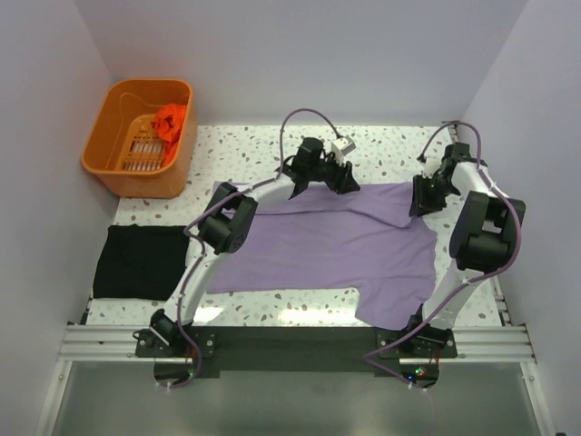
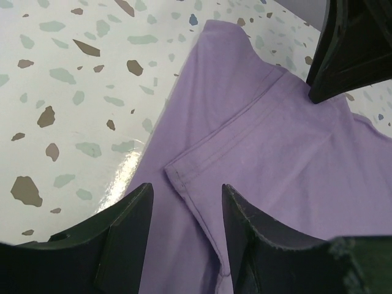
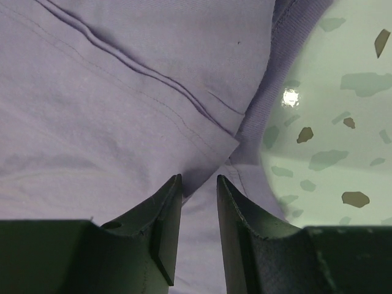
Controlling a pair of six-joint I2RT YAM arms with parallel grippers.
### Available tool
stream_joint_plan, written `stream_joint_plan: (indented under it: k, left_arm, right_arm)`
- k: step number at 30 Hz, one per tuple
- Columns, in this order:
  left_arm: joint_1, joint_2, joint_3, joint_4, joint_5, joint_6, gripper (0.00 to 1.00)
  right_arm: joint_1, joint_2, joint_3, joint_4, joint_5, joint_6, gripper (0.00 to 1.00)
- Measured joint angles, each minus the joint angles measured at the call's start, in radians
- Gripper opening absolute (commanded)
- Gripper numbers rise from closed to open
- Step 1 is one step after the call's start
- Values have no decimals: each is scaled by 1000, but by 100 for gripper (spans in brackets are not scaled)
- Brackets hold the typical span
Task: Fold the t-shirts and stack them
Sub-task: Fold the tshirt
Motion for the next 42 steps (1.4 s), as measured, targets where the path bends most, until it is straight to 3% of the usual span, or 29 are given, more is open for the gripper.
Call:
stream_joint_plan:
  k: [18, 24, 30, 32, 35, 39, 42]
  left_arm:
    - [-41, 125, 112, 30, -8, -36, 45]
    - [-41, 148, 148, 30, -10, -39, 31]
    - [-41, 148, 153, 51, 16, -62, 4]
    - [-42, 148, 153, 56, 23, -62, 2]
    - [-43, 148, 153, 61, 21, -62, 7]
    - [-42, 148, 138, 78, -13, -63, 25]
    - [-42, 148, 133, 80, -32, -65, 29]
  right_arm:
    - [-13, 73, 58, -5, -4, 60, 33]
    - [-14, 85, 67, -3, -10, 68, 18]
    - [-14, 86, 67, -1, -32, 70, 1]
    - [-14, 86, 67, 0, -38, 70, 0]
    - [-14, 86, 67, 2, -50, 70, 0]
    - [-14, 86, 67, 5, -55, 69, 0]
    - [-14, 86, 67, 6, -56, 64, 0]
